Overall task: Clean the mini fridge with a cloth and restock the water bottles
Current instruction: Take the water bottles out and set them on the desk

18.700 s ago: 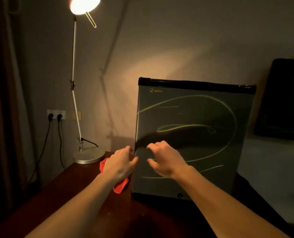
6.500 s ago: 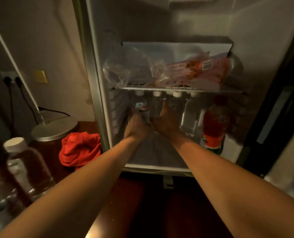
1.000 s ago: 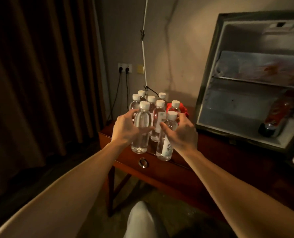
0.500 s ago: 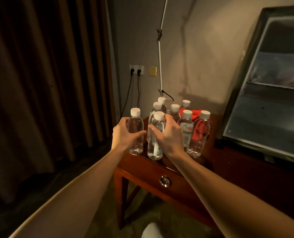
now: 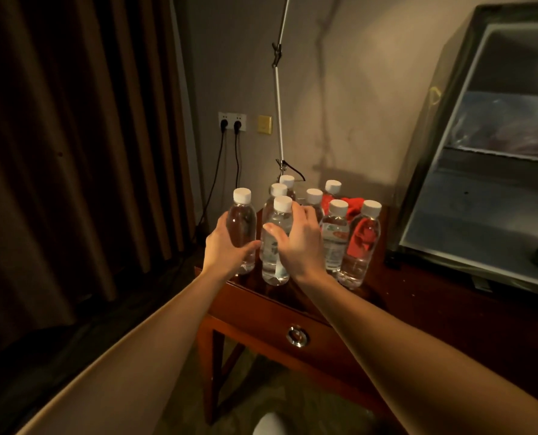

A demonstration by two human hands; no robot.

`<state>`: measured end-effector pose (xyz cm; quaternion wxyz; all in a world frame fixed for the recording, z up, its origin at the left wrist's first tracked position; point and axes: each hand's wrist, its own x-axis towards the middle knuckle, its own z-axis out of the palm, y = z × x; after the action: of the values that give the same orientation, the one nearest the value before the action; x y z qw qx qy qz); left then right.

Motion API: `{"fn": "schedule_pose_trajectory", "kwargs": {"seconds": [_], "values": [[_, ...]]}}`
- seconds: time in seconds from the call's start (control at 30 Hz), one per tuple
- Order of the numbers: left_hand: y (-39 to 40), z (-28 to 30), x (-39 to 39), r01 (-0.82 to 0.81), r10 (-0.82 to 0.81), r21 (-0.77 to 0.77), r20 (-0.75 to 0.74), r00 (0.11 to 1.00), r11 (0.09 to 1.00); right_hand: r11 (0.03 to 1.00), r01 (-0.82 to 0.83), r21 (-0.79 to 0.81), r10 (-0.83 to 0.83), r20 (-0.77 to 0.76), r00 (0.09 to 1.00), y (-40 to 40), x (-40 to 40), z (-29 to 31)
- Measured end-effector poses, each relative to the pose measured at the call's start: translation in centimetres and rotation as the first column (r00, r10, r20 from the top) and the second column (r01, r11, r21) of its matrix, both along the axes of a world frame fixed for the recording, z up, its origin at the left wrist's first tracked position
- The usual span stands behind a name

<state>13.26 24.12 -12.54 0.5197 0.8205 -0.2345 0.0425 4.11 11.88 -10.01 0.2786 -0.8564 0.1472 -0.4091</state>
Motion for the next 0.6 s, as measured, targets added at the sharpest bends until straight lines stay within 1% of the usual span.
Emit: {"fn": "schedule_pose_trajectory", "kwargs": {"seconds": [0.1,0.13,0.2,0.33,0.47,0.6], "values": [[1.2,-1.3,-0.6,0.025,-0.014,0.168,-0.069,0.998,0.985,1.0,0.025,0.001,-0.025,-0.022,0.999,0.0,-0.8,0.2],[1.6,-1.4,-1.0,0.022,-0.007,0.223,-0.067,0.998,0.975,0.999,0.035,-0.002,-0.035,-0.044,0.998,-0.1,-1.1,0.2],[2.4,-1.4,-1.9,0.0,0.013,0.308,-0.04,0.999,0.952,0.999,0.041,-0.007,-0.042,-0.089,0.995,-0.2,-1.9,-0.1],[3.0,0.0,-4.3,-0.036,0.031,0.426,0.021,0.999,0.904,0.999,0.045,0.003,-0.045,-0.112,0.993,-0.4,-4.5,-0.7],[1.8,1.2,-7.3,0.076,-0.118,0.508,0.052,0.992,0.858,0.998,0.063,-0.018,-0.065,-0.132,0.989,-1.0,-7.8,0.3],[-1.9,2.8,-11.8,0.192,-0.268,0.51,0.079,0.96,0.838,0.991,0.113,-0.077,-0.123,-0.152,0.981,-3.4,-12.3,2.0]]}}
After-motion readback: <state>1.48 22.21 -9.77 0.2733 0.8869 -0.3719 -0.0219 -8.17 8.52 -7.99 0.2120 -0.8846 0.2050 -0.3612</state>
